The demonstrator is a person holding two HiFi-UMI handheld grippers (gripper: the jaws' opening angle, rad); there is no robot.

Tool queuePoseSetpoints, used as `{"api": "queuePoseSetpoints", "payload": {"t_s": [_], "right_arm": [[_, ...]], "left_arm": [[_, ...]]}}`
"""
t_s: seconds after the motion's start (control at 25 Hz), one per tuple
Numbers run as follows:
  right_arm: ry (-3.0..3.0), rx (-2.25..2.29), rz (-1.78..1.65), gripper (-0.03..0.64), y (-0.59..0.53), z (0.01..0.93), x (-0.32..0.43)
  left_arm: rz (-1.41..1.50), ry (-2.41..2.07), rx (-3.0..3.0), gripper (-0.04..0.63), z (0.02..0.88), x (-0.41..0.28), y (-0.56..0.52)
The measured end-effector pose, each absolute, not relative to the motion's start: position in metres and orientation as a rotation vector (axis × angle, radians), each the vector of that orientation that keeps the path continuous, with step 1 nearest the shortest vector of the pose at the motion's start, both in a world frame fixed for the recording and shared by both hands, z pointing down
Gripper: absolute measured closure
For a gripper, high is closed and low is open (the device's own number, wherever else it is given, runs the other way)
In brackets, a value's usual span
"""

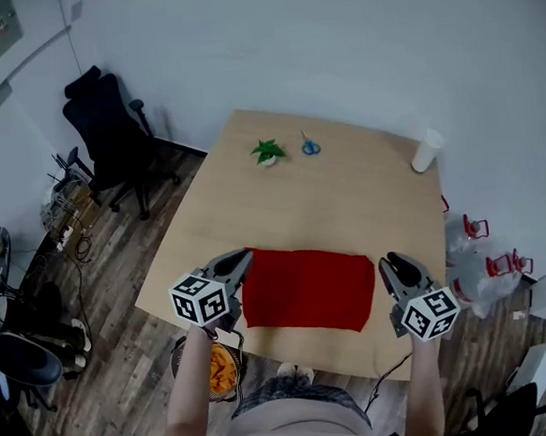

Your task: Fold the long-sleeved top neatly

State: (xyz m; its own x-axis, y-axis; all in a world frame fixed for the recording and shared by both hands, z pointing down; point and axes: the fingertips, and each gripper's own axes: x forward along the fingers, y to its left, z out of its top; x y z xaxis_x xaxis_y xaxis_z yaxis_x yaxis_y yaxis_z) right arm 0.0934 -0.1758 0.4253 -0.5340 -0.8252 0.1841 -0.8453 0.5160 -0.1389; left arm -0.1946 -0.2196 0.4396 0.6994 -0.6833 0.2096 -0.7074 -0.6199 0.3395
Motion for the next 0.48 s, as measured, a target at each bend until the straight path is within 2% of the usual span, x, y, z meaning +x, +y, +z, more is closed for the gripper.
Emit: {"api": "queuePoseSetpoints", "payload": {"t_s": [0.16, 0.28, 0.48], "right_arm": [[-2.608, 1.761, 0.201, 0.573, -0.177, 0.39, 0.127], [-2.536, 1.907, 0.103, 0.603, -0.17, 0.374, 0.144], [-2.501, 2.092, 0.05, 0.609, -0.157, 0.358, 0.159]], "left_arm": [[-0.079, -1.304, 2.487, 0.591, 0.404, -0.217, -0.229], [-0.094, -1.465, 2.517, 0.592, 0.382, -0.225, -0.227], [-0.054, -1.631, 2.582, 0.592, 0.361, -0.222, -0.219]]}}
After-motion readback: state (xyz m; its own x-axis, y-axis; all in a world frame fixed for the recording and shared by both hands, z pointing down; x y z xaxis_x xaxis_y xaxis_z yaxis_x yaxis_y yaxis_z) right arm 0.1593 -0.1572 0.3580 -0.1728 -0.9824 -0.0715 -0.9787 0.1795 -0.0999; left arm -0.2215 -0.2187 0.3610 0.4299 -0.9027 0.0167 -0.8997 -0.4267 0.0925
